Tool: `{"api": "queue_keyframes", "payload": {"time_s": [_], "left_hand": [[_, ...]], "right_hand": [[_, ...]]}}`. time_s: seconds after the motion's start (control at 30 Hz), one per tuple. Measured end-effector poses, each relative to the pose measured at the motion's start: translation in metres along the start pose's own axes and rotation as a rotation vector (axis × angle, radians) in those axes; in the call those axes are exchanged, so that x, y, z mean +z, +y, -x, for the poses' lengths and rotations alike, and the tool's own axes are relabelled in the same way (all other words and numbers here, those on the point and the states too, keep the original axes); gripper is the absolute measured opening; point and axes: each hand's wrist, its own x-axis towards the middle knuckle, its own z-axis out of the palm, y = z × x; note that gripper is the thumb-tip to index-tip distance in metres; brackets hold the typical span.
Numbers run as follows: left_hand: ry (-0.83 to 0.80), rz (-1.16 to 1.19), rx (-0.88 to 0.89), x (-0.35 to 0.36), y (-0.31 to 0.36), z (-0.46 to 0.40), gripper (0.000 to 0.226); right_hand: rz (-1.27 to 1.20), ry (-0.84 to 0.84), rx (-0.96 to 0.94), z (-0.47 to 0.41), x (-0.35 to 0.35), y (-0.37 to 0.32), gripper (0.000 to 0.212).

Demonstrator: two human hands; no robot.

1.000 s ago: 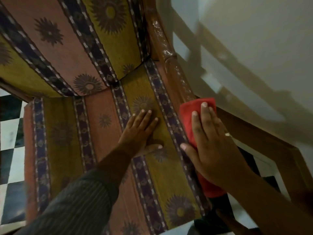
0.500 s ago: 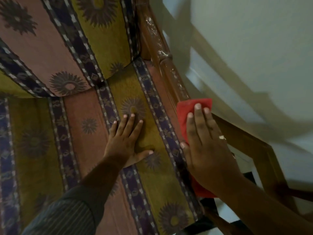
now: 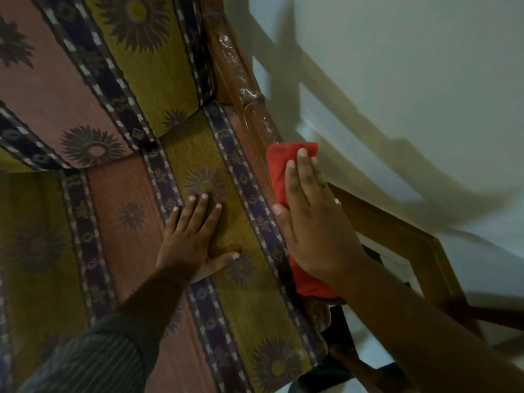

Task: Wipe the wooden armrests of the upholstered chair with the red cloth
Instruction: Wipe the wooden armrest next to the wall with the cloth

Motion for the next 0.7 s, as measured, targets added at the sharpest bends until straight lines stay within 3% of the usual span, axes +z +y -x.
{"api": "queue_keyframes", "payload": {"time_s": [0.1,0.37,0.57,0.7], "left_hand": [[-0.021,-0.007,0.002,0.000,0.000,0.000,0.111],[-0.039,0.011,0.000,-0.003,0.002,0.002,0.110],[-0.045,-0.002,0.020,-0.010,0.002,-0.002,0.111],[-0.072,-0.065,0.058,-0.025,-0.001,-0.022,0.115]], "right_hand": [[0.192,0.035,-0.121,0.003,0.000,-0.002,0.068],[0.305,-0.001,-0.243,-0.019,-0.005,-0.004,0.065],[0.186,0.034,-0.095,-0.040,-0.006,-0.014,0.078],[0.129,0.086,-0.016,-0.031,-0.004,-0.015,0.073]]}}
